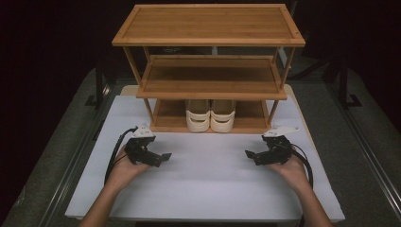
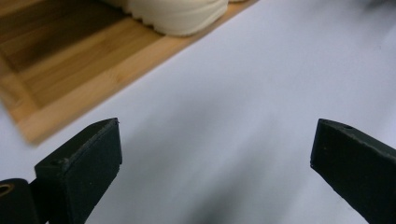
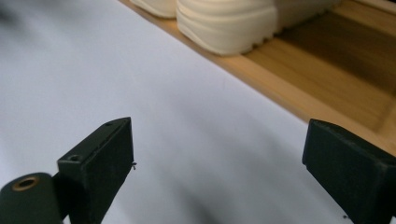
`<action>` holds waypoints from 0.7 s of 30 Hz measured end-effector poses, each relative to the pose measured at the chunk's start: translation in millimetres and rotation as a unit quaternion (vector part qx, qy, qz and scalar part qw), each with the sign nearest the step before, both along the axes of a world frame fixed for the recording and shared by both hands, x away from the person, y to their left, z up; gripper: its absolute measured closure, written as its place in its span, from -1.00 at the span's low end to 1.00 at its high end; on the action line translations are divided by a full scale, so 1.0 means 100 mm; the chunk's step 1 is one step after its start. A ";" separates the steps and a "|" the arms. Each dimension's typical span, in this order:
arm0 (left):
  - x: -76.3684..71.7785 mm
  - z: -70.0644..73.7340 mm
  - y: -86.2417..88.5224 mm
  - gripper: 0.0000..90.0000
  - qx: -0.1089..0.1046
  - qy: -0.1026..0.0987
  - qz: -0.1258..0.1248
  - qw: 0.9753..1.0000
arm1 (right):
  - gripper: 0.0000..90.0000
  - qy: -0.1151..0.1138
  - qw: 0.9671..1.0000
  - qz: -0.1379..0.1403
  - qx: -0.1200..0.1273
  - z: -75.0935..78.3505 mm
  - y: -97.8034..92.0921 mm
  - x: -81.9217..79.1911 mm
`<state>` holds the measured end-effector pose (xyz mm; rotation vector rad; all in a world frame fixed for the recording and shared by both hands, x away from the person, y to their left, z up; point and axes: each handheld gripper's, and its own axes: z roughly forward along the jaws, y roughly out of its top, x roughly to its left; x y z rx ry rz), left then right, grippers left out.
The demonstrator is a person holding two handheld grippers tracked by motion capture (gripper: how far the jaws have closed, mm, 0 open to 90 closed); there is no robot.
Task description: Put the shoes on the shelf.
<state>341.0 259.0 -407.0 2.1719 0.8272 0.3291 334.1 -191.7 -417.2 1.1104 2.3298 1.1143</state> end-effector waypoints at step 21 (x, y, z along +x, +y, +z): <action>-0.72 -0.29 0.75 -1.00 0.027 0.012 0.057 0.998 | -0.92 0.017 0.997 -0.072 -0.034 -0.27 -0.69 -0.79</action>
